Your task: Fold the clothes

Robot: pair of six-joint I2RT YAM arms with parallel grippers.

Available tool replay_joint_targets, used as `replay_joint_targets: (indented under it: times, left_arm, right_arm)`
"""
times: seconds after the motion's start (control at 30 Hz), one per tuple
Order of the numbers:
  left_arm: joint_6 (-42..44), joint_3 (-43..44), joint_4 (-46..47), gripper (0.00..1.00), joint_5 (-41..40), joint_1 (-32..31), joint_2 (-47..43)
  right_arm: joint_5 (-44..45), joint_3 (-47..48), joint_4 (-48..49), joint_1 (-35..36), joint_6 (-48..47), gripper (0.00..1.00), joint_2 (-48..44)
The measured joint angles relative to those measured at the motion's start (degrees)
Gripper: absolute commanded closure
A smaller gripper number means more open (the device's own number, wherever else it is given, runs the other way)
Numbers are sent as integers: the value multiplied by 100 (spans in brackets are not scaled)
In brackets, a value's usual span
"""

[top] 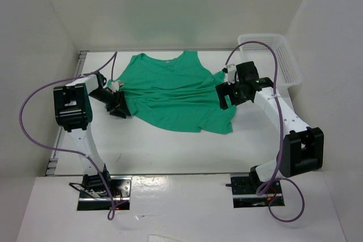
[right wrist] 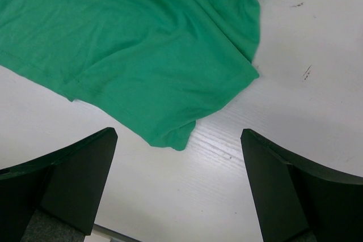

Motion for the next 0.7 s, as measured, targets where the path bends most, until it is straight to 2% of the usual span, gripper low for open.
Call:
replay_joint_targets:
  times: [0.1,0.13,0.27,0.5,0.7]
  left_arm:
    - [-68,52,83,67,7,15,52]
    - [-116,72,136,79,-2,28,68]
    - [-208,105,391,98,-52,76,116]
    - [-310,229,649,100,-146,299,76]
    - [-234,564,420,100,-955,428,-549]
  right_arm:
    - [2,0,4,0,0,1,17]
    - [0,-2,4,0,0,1,20]
    - [2,-22,24,0,0,1,24]
    - [44,-28,33,0,0,1,42]
    - [50,-33,35,7,0,1,44]
